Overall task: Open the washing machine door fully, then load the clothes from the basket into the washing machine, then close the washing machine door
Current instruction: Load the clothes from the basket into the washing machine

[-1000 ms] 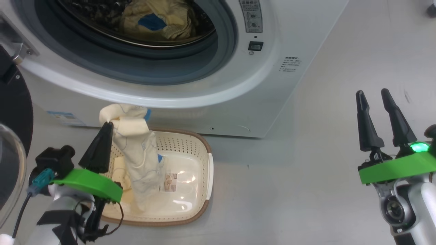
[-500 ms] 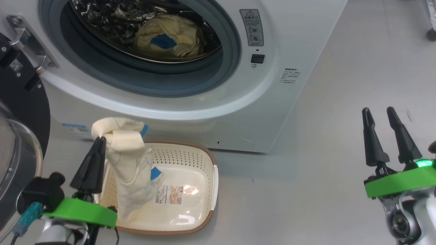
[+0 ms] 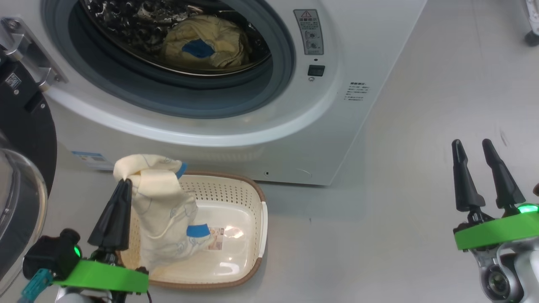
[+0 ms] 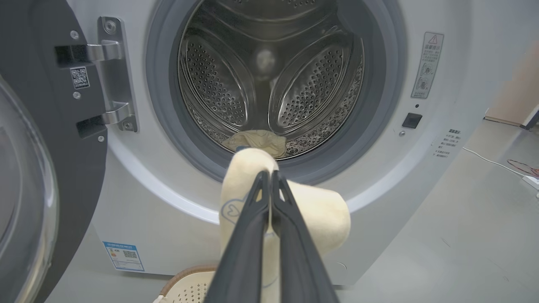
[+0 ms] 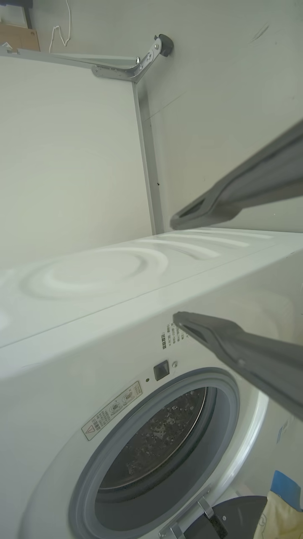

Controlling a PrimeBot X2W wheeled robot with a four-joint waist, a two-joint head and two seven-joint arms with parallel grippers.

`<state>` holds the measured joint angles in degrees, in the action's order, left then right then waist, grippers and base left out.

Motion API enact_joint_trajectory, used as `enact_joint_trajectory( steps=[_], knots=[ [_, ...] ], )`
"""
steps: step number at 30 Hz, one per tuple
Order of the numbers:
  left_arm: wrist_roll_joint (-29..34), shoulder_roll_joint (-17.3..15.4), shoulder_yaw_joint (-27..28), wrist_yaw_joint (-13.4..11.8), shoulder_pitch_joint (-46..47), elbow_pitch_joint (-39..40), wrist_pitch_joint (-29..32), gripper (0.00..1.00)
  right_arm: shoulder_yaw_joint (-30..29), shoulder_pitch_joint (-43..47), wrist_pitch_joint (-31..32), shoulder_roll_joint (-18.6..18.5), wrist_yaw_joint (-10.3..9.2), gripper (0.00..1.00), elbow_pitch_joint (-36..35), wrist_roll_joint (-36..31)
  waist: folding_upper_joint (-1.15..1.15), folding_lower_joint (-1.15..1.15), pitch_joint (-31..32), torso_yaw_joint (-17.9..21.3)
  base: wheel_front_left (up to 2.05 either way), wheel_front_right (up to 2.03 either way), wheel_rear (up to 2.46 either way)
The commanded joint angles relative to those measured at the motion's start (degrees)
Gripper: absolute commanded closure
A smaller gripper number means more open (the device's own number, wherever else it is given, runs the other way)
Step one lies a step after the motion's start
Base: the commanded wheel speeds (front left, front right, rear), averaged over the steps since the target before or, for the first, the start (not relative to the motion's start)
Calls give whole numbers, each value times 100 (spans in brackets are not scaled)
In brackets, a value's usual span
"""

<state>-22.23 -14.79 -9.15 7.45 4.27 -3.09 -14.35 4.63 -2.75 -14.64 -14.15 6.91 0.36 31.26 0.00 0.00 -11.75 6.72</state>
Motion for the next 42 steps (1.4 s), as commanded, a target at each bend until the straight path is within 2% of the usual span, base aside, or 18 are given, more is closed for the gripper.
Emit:
enact_joint_trajectory(
  steps=[1,5,13,19,26,36,42],
  knots=[
    [45,-78,255,-14,303,240,-64,100,53,-127,-36,-94,58,0,-190,32,0,0,-61,31,0,0,0],
    [97,-71,187,-10,644,260,-64,100,57,-221,-36,-57,58,0,-199,37,0,0,-194,96,0,0,0],
    [75,-104,-57,-3,2294,-394,99,100,55,-423,-36,90,58,0,-193,43,0,0,-543,246,0,0,0],
    [-53,-98,-334,1,3531,-1364,143,100,86,-576,-36,191,58,0,-190,58,0,0,-801,369,0,0,0],
    [-300,-173,-796,2,4740,-2863,54,100,206,-830,-36,282,58,0,-179,85,0,0,-1122,621,0,0,0],
    [-657,-186,-1389,3,6007,-4529,-41,100,370,-1019,-36,384,58,0,-147,111,0,0,-1455,960,0,0,0],
    [-837,-217,-1776,3,6521,-5197,-22,100,478,-1110,-36,427,58,0,-122,129,0,0,-1590,1113,0,0,0]
  ],
)
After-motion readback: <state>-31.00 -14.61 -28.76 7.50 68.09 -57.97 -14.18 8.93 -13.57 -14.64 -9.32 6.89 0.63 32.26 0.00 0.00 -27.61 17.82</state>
